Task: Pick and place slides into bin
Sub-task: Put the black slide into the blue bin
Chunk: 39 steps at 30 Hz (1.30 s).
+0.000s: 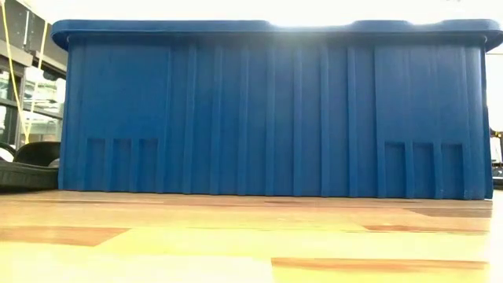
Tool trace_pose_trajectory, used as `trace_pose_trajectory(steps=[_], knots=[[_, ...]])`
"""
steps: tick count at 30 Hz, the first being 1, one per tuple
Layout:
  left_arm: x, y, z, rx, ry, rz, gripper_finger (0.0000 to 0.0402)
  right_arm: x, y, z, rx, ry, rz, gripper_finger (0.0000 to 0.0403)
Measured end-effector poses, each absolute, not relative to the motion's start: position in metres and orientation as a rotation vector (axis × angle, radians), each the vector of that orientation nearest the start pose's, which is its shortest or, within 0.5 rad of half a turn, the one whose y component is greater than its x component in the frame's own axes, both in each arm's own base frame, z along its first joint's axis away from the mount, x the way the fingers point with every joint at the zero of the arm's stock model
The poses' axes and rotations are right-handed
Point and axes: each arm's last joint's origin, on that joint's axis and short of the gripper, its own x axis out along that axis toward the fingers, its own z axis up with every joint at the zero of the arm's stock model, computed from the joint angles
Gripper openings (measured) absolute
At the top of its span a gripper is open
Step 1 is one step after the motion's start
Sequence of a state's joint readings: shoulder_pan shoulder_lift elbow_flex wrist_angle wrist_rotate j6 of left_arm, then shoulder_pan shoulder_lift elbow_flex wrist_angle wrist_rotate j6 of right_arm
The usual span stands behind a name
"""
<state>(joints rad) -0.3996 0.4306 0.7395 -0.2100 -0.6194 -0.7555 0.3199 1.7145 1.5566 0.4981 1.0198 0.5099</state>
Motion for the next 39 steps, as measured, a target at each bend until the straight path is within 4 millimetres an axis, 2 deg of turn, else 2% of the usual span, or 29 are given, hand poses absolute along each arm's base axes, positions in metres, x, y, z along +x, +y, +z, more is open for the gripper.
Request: trace_pose_trajectory(steps=[3,6,13,19,24,30,34,39], knots=[[0.093,-0.021,0.357,-0.813,-0.19,0.175,0.03,0.378,0.087,0.414,0.701,-0.468,-0.63,0.0],[0.1,-0.022,0.359,-0.811,-0.22,0.228,0.0305,0.38,0.076,0.416,0.748,-0.518,-0.654,0.0],[0.114,-0.028,0.354,-0.801,-0.189,0.264,0.0272,0.391,0.057,0.413,0.803,-0.579,-0.569,0.0],[0.117,-0.027,0.355,-0.782,-0.216,0.327,0.0239,0.397,0.057,0.409,0.828,-0.647,-0.544,0.0],[0.122,-0.029,0.357,-0.793,-0.243,0.329,0.0224,0.41,0.058,0.397,0.91,-0.756,-0.431,0.0],[0.138,-0.036,0.351,-0.776,-0.21,0.352,0.0226,0.423,0.062,0.385,0.942,-0.785,-0.41,0.0],[0.148,-0.04,0.346,-0.757,-0.188,0.374,0.0232,0.437,0.062,0.389,0.935,-0.786,-0.379,0.0],[0.156,-0.043,0.353,-0.738,-0.262,0.366,0.0231,0.459,0.062,0.39,0.935,-0.739,-0.373,0.0]])
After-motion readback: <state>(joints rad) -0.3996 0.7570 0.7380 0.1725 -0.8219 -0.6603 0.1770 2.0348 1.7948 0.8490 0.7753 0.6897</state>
